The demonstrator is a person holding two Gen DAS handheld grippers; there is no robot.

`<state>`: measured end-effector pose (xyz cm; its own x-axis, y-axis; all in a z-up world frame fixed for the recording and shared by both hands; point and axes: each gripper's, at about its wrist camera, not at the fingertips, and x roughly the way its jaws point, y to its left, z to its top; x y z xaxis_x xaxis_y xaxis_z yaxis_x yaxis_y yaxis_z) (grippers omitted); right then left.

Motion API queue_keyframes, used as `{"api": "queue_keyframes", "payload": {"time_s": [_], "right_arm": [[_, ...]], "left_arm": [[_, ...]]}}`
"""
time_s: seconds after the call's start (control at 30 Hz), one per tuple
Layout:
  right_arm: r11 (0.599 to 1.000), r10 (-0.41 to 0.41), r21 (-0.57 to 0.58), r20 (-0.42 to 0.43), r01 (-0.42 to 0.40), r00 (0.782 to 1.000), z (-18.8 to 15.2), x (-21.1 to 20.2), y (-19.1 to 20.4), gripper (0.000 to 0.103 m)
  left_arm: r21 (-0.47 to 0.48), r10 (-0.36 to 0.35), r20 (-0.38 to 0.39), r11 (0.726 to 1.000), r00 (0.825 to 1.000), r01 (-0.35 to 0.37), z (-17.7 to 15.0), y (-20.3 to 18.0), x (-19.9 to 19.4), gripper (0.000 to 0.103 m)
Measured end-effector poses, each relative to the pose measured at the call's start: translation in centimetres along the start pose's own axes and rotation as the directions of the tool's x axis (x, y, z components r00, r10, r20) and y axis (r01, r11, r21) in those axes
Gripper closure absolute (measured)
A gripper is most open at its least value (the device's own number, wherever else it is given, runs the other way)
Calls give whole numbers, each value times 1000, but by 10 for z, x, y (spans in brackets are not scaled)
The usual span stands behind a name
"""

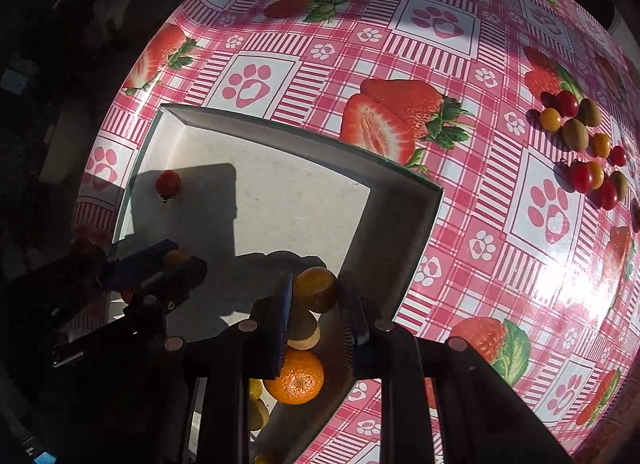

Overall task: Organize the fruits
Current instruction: 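Open both tools to drop the yellow tomatoes into the tray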

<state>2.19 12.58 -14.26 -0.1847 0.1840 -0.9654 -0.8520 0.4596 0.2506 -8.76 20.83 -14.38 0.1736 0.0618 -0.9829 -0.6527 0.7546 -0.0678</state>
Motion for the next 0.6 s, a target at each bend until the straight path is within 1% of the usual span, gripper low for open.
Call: {"api": "queue_keyframes", "payload": {"time_s": [0.13,0.17,0.2,0.23,0.27,0.3,0.33,0.37,0.43,0.47,0.5,0.53,0.57,0.6], "right_arm": [[1000,-9,-13,-28,9,1000,1,13,1,78],[1000,-11,-26,-25,10,1000,1,13,3,76],[999,-7,-36,-31,6,999,2,14,5,71],[999,-4,-44,-38,2,999,3,15,6,71],[999,-4,-47,-45,2,999,4,15,7,70],[999,-11,-43,-49,9,999,5,15,7,66],[999,-14,-33,-51,13,999,6,15,5,66],[1000,4,-18,-49,-5,999,6,13,3,63],[1000,29,-3,-37,-29,999,8,4,2,55],[999,33,-8,-29,-33,999,7,1,5,48],[999,30,-16,-23,-30,999,7,-5,6,38],[1000,11,-21,-15,-11,1000,8,-11,6,33],[1000,12,-22,-3,-12,1000,7,-16,6,30],[1000,21,-16,7,-21,1000,8,-22,7,25]], "left_arm": [[2,-3,-15,1000,1000,3,0,-1,4,79],[3,-2,-19,1000,1000,3,0,-1,5,77],[0,4,-25,1000,1000,-4,0,-2,6,74],[-6,23,-28,1000,999,-23,0,-1,7,68],[-14,41,-31,999,999,-42,0,0,8,59],[-28,59,-31,998,998,-60,-1,3,7,54],[-47,69,-32,996,997,-70,-2,7,6,43],[-65,68,-35,995,997,-70,-3,11,5,38],[-90,59,-38,994,998,-62,-4,18,2,37],[-94,64,-36,993,997,-67,-5,20,0,37],[-97,73,-33,992,997,-76,-5,22,-3,36],[-103,87,-33,991,996,-90,-7,25,-5,27],[-112,93,-34,989,995,-97,-8,28,-7,18],[-123,61,-32,990,998,-65,-9,30,-10,17]]}}
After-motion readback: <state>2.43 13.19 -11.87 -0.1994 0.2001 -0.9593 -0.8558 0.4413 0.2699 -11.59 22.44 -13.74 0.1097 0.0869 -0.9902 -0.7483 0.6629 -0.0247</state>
